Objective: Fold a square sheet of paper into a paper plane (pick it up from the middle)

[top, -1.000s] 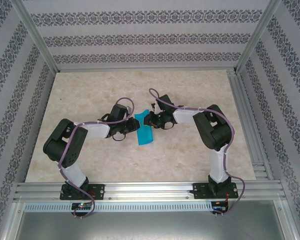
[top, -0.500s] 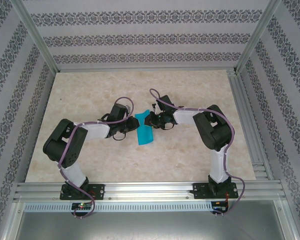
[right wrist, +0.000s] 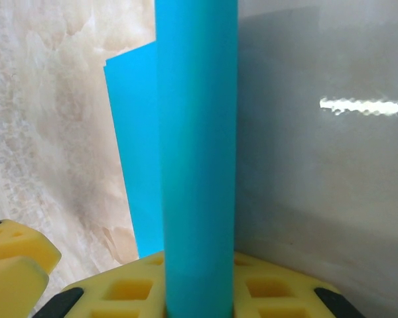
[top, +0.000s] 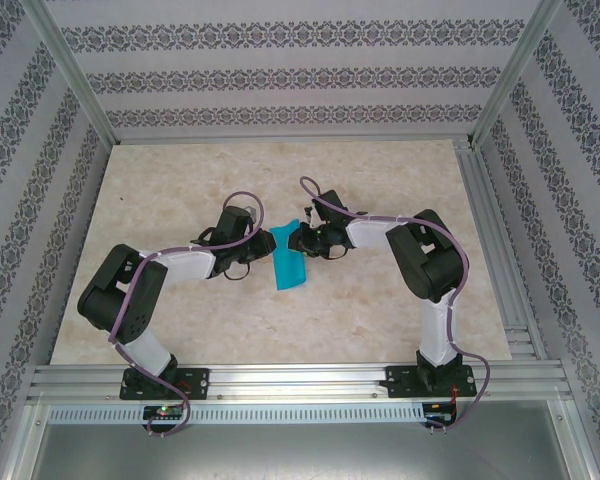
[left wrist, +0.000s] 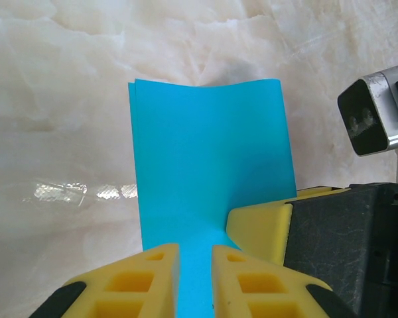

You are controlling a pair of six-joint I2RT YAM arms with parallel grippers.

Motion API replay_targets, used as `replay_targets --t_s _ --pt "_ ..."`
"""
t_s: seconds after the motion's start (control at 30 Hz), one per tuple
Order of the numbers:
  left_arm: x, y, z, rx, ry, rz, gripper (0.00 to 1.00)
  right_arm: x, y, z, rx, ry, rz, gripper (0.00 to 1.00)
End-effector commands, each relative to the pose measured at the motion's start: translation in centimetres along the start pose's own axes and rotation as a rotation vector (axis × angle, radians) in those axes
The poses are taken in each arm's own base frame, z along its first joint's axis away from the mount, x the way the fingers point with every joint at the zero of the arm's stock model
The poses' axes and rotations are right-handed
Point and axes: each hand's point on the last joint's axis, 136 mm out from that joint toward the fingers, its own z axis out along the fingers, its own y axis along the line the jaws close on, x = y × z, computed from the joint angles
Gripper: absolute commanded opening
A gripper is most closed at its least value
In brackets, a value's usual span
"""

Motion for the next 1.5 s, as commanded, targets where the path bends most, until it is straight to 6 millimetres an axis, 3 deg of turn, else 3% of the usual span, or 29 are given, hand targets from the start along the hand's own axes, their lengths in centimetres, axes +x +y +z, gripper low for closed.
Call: replay_targets --t_s 0.0,0.67,1.3,1.47 --pt "0.1 -1.1 0.1 0.043 -0.008 0.007 0.21 2.2 -12.1 1.9 0.406 -0.002 0.083 0.24" --pt "2.2 -1.9 2.4 0.049 0.114 0.039 0.17 2.5 -12.7 2.1 0.459 0.011 0.044 0.23" --pt "4.3 2.4 3.5 -0.147 0.201 -0.003 0.10 2.6 -12.7 2.1 0.461 0.015 0.041 0.23" --pt "5.0 3.8 3.5 -0.201 0.219 -0.006 0.09 2.3 -11.6 1.9 0.431 0.011 0.036 0.25"
